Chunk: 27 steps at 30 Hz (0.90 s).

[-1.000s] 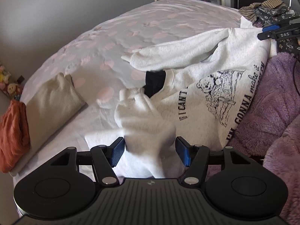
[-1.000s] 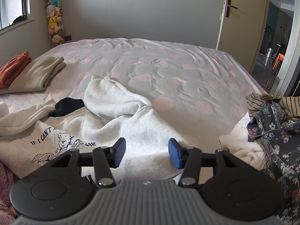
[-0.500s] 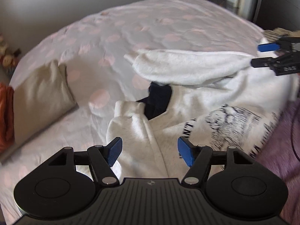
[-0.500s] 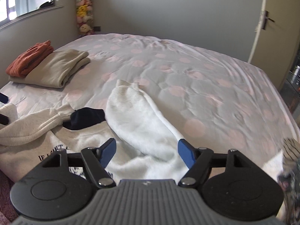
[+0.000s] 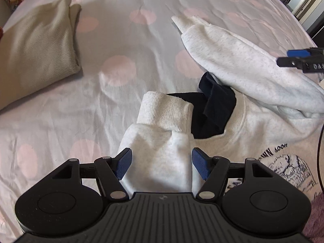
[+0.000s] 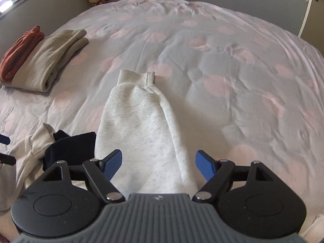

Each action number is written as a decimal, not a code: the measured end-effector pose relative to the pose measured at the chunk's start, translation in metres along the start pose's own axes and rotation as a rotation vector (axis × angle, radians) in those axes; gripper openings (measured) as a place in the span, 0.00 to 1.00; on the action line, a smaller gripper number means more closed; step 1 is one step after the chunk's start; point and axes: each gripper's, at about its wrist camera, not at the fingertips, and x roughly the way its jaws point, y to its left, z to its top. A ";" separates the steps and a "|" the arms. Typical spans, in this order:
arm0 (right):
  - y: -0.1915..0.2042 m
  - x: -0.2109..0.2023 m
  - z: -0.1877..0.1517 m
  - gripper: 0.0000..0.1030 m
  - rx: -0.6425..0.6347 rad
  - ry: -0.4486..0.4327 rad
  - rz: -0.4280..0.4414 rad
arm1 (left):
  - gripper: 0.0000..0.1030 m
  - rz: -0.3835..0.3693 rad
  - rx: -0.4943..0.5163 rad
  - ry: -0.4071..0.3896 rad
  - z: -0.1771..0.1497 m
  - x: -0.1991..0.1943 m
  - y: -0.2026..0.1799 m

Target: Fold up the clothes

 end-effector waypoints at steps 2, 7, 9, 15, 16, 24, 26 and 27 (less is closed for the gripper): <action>-0.004 0.020 0.009 0.79 0.017 0.023 0.003 | 0.62 -0.018 -0.002 0.025 0.005 0.015 -0.004; -0.018 0.059 0.023 0.74 0.084 0.069 0.014 | 0.62 -0.046 -0.001 0.054 0.005 0.038 -0.015; -0.024 0.069 0.024 0.57 0.137 0.088 0.047 | 0.61 -0.028 -0.003 0.049 0.004 0.043 -0.016; -0.020 0.054 0.023 0.10 0.112 0.061 0.017 | 0.13 -0.042 -0.052 -0.013 -0.003 0.033 -0.003; -0.019 0.047 0.023 0.09 0.103 0.043 0.000 | 0.11 -0.026 -0.048 -0.041 -0.004 0.025 -0.001; -0.036 -0.046 0.045 0.08 0.027 -0.178 -0.268 | 0.07 0.124 -0.177 -0.324 0.000 -0.077 0.064; -0.050 -0.075 0.054 0.08 0.038 -0.231 -0.341 | 0.06 0.176 -0.231 -0.419 0.004 -0.115 0.088; -0.059 -0.090 0.058 0.08 0.047 -0.255 -0.380 | 0.06 0.202 -0.256 -0.467 0.006 -0.134 0.098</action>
